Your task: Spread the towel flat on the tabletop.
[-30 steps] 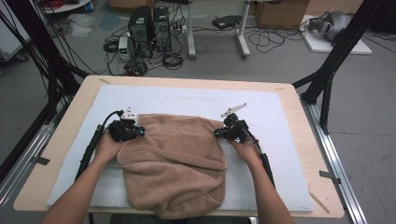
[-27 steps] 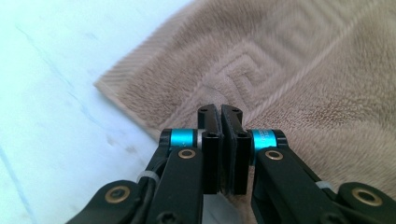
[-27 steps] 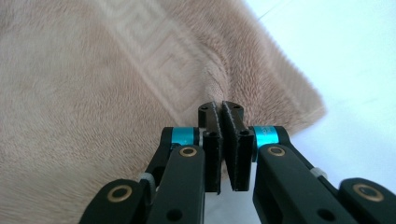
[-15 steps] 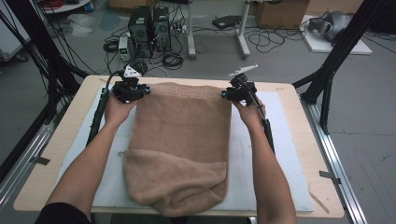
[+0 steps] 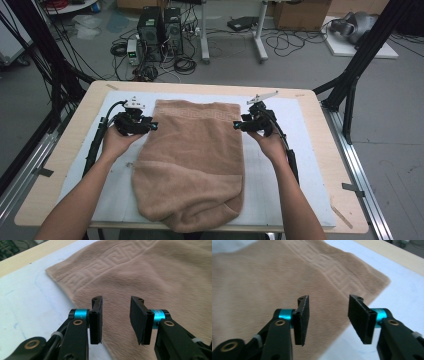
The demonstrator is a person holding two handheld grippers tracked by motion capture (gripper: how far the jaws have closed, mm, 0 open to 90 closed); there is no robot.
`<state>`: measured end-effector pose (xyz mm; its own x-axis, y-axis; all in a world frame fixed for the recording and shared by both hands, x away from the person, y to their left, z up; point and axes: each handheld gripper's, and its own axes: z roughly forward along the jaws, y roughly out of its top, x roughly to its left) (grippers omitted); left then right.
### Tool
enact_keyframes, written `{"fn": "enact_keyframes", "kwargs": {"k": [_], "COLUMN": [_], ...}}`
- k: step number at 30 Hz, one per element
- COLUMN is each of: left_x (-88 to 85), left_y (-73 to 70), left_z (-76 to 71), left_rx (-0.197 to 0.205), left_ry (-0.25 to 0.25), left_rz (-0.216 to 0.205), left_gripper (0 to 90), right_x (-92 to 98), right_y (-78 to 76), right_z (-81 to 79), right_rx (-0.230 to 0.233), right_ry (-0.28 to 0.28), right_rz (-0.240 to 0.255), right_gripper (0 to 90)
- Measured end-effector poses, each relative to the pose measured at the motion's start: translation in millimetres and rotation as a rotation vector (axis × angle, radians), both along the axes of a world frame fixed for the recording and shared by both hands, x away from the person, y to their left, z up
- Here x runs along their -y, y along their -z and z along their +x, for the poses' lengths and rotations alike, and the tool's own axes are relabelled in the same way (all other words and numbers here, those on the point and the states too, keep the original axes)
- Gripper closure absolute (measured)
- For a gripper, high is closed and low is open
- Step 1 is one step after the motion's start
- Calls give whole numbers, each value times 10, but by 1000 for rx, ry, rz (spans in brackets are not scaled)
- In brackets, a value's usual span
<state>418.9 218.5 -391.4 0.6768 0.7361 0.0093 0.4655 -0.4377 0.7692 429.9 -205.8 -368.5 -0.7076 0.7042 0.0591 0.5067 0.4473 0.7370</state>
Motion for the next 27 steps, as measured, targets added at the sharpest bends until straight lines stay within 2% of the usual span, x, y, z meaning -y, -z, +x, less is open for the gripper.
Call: {"fn": "enact_keyframes", "kwargs": {"k": [2, 4, 6, 9, 13, 15, 16, 18, 20, 22, 24, 26, 27], "left_x": [-27, -46, -55, -92, -157, -175, -188, -199, -198, -186, -163, -132, -116], "left_y": [-15, -40, -63, -83, -51, -25, -1, 41, 87, 130, 164, 204, 230], "left_z": [-107, -216, -339, -557, -795, -903, -980, -1076, -1136, -1176, -1210, -1236, -1248], "left_rx": [8, -13, 13, 28, 42, 32, 47, 51, 52, 44, 42, 32, 24], "left_ry": [14, 39, 64, 94, 114, 131, 136, 152, 162, 177, 191, 212, 225], "left_rz": [-26, -28, -28, -60, -76, -55, -60, -67, -75, -77, -84, -82, -73], "left_gripper": [601, 566, 549, 531, 505, 489, 485, 489, 489, 489, 488, 489, 490], "right_x": [-5, -11, -11, -2, 20, 19, 14, 6, -13, -53, -97, -141, -165], "right_y": [-14, -17, -22, -32, 14, 57, 82, 134, 191, 240, 284, 323, 348], "right_z": [-118, -226, -350, -557, -854, -993, -1057, -1170, -1254, -1322, -1361, -1394, -1410], "right_rx": [14, 18, 20, 32, 46, 52, 49, 49, 35, 40, 22, 18, 0], "right_ry": [-10, -26, -40, -69, -99, -116, -122, -138, -154, -174, -201, -225, -236], "right_rz": [19, 26, 30, 40, 65, 73, 70, 71, 68, 40, 33, 19, 20], "right_gripper": [493, 461, 446, 427, 410, 410, 410, 413, 416, 427, 427, 429, 431]}}
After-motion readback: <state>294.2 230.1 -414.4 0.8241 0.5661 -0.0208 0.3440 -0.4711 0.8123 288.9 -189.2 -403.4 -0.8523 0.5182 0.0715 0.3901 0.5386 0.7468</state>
